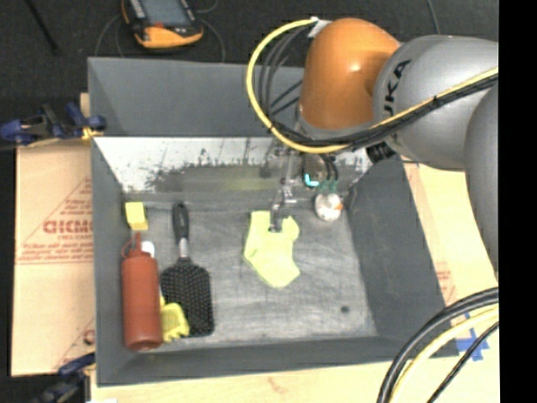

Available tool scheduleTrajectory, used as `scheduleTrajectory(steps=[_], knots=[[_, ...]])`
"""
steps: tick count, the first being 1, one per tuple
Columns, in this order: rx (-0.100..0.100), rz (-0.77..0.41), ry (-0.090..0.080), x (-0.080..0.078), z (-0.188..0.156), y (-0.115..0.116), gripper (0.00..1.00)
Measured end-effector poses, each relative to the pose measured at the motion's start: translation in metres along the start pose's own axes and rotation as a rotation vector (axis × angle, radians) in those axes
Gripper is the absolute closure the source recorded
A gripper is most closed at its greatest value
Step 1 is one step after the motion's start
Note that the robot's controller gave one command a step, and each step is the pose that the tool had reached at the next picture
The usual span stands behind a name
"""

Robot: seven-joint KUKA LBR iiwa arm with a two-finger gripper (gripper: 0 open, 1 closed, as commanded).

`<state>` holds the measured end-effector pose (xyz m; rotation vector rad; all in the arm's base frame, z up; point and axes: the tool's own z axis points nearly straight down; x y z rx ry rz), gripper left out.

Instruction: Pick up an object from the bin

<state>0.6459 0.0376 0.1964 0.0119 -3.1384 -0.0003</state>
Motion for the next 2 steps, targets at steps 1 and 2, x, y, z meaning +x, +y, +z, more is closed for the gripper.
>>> scheduleTrajectory(steps=[1,2], knots=[[0.000,0.000,-0.008,-0.002,-0.005,0.000,0.00],[0.001,-0.080,-0.012,0.003,0.060,-0.030,0.00]])
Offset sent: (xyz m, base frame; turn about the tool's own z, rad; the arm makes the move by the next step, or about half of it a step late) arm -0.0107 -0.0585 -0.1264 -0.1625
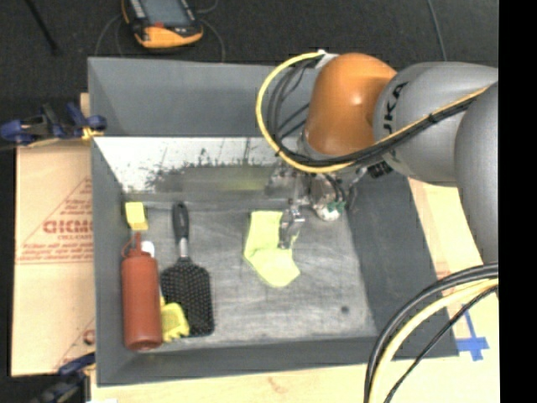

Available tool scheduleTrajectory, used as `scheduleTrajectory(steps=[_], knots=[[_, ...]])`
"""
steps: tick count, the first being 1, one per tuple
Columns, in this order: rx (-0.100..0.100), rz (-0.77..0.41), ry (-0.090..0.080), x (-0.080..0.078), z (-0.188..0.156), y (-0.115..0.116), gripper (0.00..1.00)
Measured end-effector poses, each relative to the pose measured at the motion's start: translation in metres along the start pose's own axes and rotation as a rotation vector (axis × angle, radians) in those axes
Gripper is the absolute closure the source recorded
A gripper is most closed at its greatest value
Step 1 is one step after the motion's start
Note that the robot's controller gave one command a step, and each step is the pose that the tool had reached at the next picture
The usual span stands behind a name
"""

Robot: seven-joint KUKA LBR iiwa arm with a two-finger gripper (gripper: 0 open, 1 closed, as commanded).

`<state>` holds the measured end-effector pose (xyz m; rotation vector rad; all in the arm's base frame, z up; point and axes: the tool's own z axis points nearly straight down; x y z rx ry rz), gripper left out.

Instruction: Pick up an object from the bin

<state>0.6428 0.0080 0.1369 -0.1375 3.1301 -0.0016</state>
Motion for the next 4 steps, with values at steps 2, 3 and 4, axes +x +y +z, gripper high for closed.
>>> scheduleTrajectory(steps=[2,3,4], knots=[[-0.001,0.253,0.001,0.006,-0.006,-0.005,0.00],[-0.002,0.332,0.001,0.011,0.060,0.004,0.00],[-0.003,0.342,-0.007,0.011,0.062,-0.003,1.00]])
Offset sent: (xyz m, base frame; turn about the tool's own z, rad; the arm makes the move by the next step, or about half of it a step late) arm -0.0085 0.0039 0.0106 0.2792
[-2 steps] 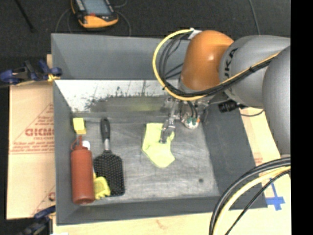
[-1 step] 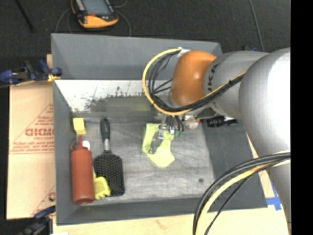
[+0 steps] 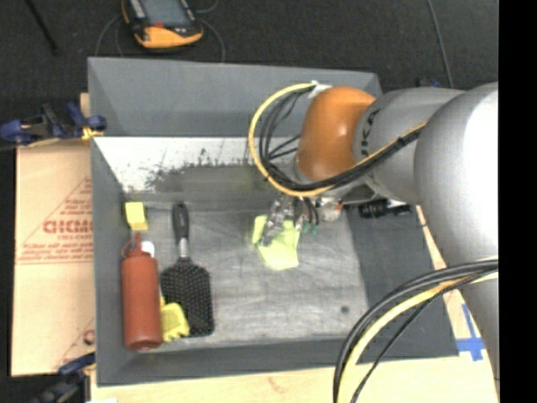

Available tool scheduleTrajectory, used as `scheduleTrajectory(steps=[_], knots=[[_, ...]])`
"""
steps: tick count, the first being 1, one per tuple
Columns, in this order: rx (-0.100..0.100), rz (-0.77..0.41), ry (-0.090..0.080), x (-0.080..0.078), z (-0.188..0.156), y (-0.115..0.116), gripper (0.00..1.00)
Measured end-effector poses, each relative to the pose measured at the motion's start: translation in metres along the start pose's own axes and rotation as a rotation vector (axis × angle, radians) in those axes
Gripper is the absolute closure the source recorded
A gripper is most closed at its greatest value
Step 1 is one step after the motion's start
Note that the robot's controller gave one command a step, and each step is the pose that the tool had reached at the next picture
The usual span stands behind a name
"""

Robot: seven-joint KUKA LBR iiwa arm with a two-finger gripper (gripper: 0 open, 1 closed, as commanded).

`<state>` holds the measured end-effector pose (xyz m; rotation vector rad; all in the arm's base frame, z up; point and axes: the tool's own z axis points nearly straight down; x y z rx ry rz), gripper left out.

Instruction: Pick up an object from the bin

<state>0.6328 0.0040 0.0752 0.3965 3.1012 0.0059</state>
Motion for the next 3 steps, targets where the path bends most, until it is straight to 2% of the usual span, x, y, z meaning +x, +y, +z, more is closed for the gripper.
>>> scheduleTrajectory(steps=[3], knots=[[0.004,-0.001,0.010,0.002,-0.011,-0.001,1.00]])
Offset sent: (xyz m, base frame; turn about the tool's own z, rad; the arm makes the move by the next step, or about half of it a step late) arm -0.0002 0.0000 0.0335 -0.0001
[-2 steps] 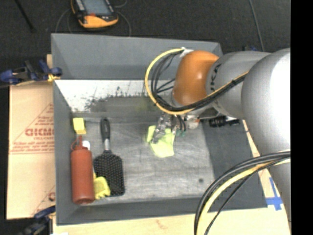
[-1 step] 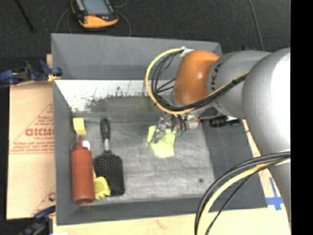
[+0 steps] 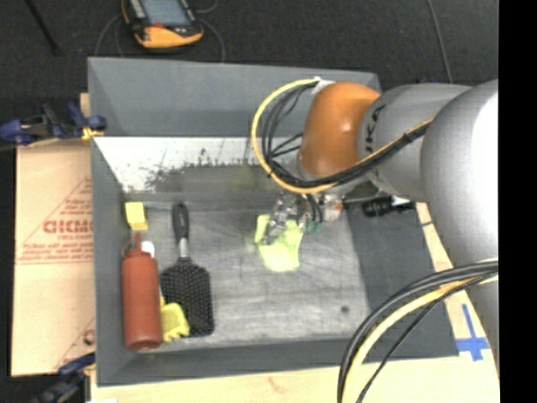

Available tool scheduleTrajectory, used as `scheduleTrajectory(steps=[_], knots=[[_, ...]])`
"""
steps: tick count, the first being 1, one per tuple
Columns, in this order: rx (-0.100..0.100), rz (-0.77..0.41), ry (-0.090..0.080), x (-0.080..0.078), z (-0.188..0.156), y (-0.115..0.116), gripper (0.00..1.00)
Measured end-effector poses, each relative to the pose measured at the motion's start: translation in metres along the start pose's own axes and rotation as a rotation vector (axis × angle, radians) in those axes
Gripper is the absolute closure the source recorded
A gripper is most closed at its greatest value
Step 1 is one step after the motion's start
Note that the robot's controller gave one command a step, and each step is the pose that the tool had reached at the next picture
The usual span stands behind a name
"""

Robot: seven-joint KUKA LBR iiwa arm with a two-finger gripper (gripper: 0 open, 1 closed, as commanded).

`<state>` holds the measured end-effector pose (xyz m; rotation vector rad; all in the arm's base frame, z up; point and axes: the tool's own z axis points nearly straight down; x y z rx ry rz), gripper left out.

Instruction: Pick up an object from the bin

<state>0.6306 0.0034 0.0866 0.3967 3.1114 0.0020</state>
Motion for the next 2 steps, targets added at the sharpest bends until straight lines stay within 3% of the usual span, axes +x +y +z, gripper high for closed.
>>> scheduleTrajectory(steps=[2], knots=[[0.002,0.000,0.008,0.001,-0.034,-0.001,1.00]])
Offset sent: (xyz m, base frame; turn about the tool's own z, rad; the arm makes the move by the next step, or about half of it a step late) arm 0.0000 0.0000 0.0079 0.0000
